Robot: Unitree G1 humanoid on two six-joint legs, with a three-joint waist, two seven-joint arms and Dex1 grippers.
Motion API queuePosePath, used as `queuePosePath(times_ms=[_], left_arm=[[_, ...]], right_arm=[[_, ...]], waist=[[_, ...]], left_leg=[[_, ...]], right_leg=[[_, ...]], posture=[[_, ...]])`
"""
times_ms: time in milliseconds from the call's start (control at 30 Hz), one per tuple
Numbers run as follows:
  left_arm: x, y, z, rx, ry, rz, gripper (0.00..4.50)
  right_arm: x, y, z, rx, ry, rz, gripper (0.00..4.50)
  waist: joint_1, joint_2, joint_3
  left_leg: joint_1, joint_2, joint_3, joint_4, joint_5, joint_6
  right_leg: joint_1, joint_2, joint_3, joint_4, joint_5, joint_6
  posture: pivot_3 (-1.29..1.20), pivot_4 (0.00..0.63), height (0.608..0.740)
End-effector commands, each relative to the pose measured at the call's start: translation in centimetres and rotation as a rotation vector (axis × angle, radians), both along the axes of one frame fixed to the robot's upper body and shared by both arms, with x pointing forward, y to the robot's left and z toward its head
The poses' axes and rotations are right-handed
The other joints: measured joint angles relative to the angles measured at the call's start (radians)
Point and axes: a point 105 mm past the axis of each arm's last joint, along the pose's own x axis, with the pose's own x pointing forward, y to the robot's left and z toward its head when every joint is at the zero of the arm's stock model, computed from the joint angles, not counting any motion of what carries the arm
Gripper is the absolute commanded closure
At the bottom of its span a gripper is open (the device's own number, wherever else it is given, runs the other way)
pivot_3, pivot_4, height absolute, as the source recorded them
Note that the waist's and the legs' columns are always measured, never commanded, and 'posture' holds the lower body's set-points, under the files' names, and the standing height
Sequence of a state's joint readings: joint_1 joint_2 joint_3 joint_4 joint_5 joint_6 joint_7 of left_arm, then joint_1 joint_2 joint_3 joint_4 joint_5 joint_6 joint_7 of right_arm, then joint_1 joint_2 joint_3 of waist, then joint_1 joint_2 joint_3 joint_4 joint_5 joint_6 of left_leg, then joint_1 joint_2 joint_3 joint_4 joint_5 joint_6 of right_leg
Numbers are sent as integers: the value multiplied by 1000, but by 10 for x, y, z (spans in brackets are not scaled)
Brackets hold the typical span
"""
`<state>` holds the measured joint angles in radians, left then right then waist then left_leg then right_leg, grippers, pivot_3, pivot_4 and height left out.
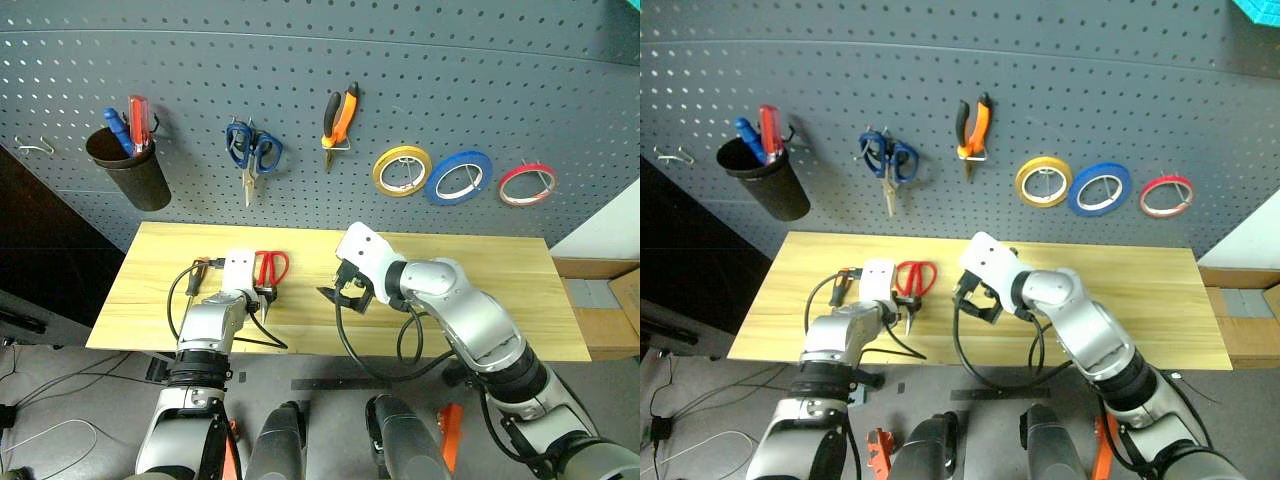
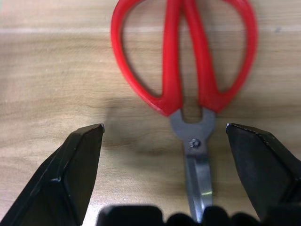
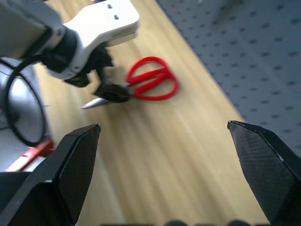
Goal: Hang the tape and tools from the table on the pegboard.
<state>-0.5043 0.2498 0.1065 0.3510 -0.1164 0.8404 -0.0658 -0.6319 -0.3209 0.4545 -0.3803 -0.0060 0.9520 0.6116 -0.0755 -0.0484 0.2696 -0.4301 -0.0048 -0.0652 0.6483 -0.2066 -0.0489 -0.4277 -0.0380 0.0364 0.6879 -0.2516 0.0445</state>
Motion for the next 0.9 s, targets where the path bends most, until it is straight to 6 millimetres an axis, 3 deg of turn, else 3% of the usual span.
queuePosePath(times_ms=[33, 333, 633, 900], left_arm=[[1, -4, -1, -33, -6, 3, 1279], [-1, -5, -2, -61, -19, 11, 4283], [-7, -3, 24, -86, -156, -70, 4310], [-38, -12, 61, -47, -332, -195, 4310]], right_arm=[[-8, 2, 16, 17, -29, 48, 0], [-5, -11, 22, 4, -32, 20, 0], [-9, -27, 38, 26, -50, 6, 0], [-17, -46, 62, 107, -183, 7, 0]], waist=[[-2, 0, 0], [-9, 0, 0], [-12, 0, 0], [-12, 1, 2]], left_leg=[[0, 0, 0, 0, 0, 0], [1, 0, -1, 0, 0, 0], [1, 1, -1, -2, 0, 0], [1, 4, 0, -3, -1, 1]], right_leg=[[0, 0, 0, 0, 0, 0], [3, 0, -1, -2, 0, 0], [4, -1, -1, -6, 1, 1], [4, -1, 1, -8, 0, 1]], posture=[[-153, 243, 740], [-168, 242, 740], [-172, 250, 740], [-151, 289, 740]])
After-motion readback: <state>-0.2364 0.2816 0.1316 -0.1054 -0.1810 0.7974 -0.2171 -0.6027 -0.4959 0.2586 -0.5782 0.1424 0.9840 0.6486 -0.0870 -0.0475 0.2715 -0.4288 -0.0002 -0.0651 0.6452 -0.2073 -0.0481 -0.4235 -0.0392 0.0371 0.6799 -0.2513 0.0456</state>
